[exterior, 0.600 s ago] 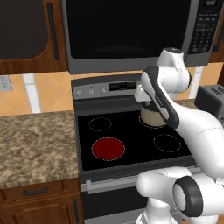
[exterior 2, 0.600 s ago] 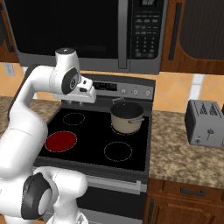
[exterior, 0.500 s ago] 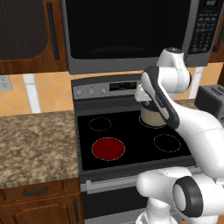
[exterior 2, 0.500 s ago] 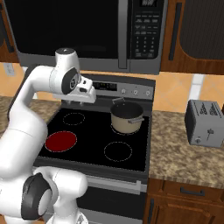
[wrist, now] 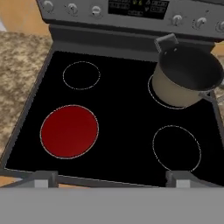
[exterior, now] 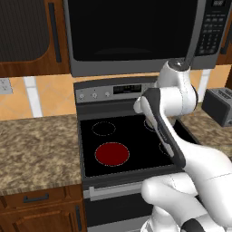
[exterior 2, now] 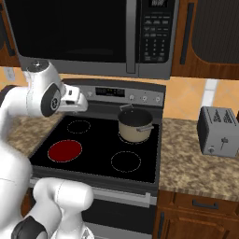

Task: Turn off the front left burner of the stove.

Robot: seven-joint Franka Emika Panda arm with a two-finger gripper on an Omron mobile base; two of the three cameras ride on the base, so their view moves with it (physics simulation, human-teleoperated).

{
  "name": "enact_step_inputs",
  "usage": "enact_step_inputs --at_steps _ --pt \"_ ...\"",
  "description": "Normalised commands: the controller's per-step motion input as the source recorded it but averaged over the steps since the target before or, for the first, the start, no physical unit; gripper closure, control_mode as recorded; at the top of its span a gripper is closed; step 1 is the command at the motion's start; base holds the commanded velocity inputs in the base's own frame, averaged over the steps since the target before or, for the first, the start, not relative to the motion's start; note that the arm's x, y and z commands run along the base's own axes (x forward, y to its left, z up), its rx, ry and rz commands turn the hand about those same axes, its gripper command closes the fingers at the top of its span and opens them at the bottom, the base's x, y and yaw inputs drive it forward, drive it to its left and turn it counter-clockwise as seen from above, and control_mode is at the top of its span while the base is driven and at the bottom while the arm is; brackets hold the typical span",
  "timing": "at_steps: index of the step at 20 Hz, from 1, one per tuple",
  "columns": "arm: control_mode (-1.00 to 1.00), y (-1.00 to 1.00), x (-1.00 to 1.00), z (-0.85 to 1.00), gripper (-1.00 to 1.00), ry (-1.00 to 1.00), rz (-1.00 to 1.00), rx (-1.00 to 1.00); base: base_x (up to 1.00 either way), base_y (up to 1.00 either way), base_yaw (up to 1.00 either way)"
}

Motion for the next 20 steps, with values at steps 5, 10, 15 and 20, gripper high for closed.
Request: enact_step_inputs --at_steps 5,10,15,20 --pt "-1.0 0.92 0.05 0.0 -1.0 -0.02 0.06 -0.23 0.0 0.0 0.0" --pt "-1.0 0.89 0.31 0.0 -1.0 0.0 0.07 -0.25 0.0 0.0 0.0" --pt "-1.0 0.51 0.15 -0.07 -1.0 -0.01 0.11 -0.22 0.0 0.0 0.0" --pt "-1.0 0.13 0.1 -0.13 -1.0 -0.02 0.07 -0.27 0.0 0.0 0.0"
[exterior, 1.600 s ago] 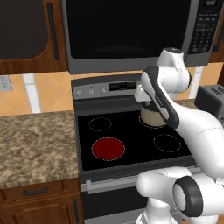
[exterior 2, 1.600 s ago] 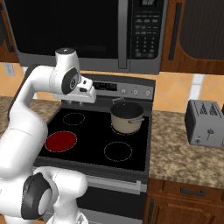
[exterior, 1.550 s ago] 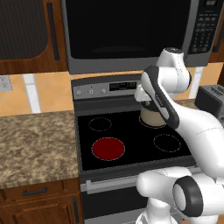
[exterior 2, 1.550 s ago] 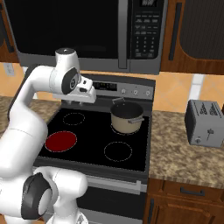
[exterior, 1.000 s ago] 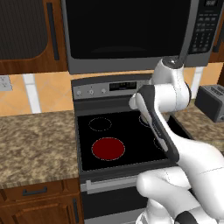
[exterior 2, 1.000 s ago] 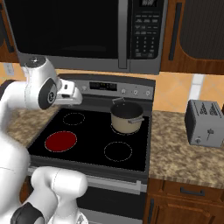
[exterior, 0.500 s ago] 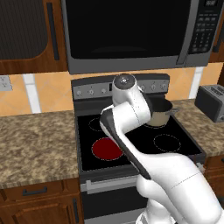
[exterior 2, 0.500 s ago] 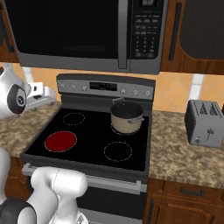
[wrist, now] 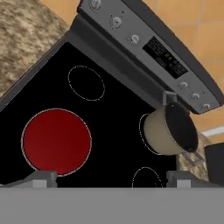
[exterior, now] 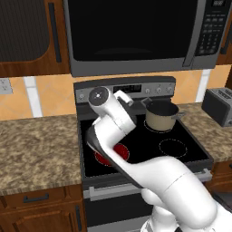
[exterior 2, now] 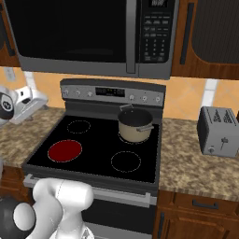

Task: Turn off the front left burner of the stove.

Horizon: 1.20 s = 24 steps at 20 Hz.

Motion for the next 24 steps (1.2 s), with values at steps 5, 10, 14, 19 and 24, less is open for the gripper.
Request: enact_step_inputs --at_steps 5,10,14,19,24 --pt "-1.0 0.33 0.45 0.01 -1.0 0.16 0.19 -0.46 0.0 0.0 0.0" --pt "-1.0 0.14 0.41 0.0 -1.0 0.15 0.25 -0.48 0.0 0.0 0.0" --pt "-1.0 0.03 0.46 0.0 -1.0 0.16 0.32 -0.43 0.0 0.0 0.0" --pt "-1.0 -0.01 0.47 -0.11 -1.0 0.14 0.37 -0.37 0.0 0.0 0.0" --pt "-1.0 -0.03 0.35 -0.11 -1.0 0.02 0.39 -0.31 0.0 0.0 0.0"
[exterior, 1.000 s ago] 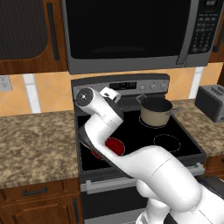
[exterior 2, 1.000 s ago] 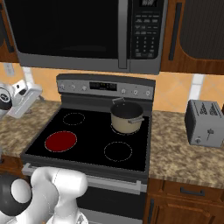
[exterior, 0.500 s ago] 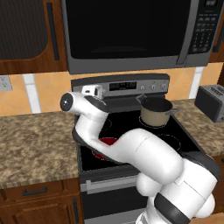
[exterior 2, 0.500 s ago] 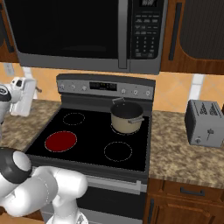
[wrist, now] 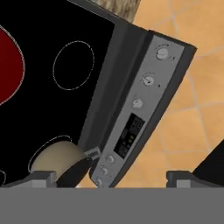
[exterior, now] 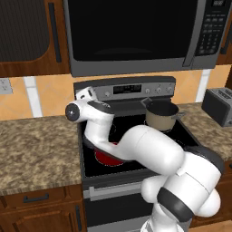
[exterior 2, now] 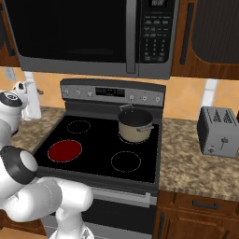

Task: Turn off the front left burner of the stove.

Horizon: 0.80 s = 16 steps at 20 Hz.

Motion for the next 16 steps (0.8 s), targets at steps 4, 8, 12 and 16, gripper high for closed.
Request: enact_step_inputs --at_steps 4,8,12,16 --pt "-1.0 0.0 0.27 -0.04 -1.0 0.0 0.37 -0.34 0.0 0.0 0.0" --pt "-1.0 -0.03 0.16 0.0 -1.0 0.0 0.22 -0.35 0.0 0.0 0.0" --pt "-1.0 0.05 0.27 -0.01 -1.0 0.0 0.12 -0.36 0.0 0.0 0.0" --pt "-1.0 0.15 0.32 -0.08 -1.0 0.0 0.0 -0.37 0.0 0.0 0.0"
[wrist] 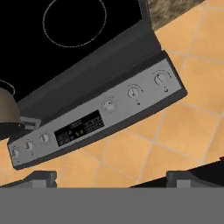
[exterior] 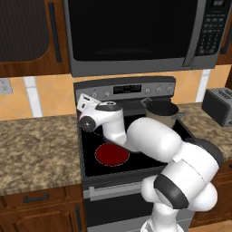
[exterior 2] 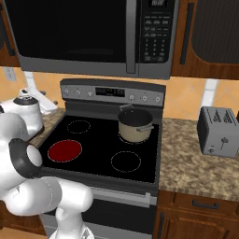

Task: Turn off the front left burner of the stove.

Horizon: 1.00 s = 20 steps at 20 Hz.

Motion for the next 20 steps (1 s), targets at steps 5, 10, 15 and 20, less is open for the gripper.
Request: enact_step_inputs --at_steps 5,10,15,20 --pt "-1.0 0.06 0.32 -0.13 -1.0 0.0 0.0 -0.36 0.0 0.0 0.0" --pt "-1.0 0.11 0.28 -0.17 -1.0 -0.08 0.0 -0.24 0.0 0.0 0.0" --pt "-1.0 0.03 0.01 -0.09 -1.0 -0.06 0.01 -0.07 0.0 0.0 0.0" --pt "-1.0 0.04 0.07 -0.12 -1.0 -0.02 0.02 -0.06 0.0 0.0 0.0"
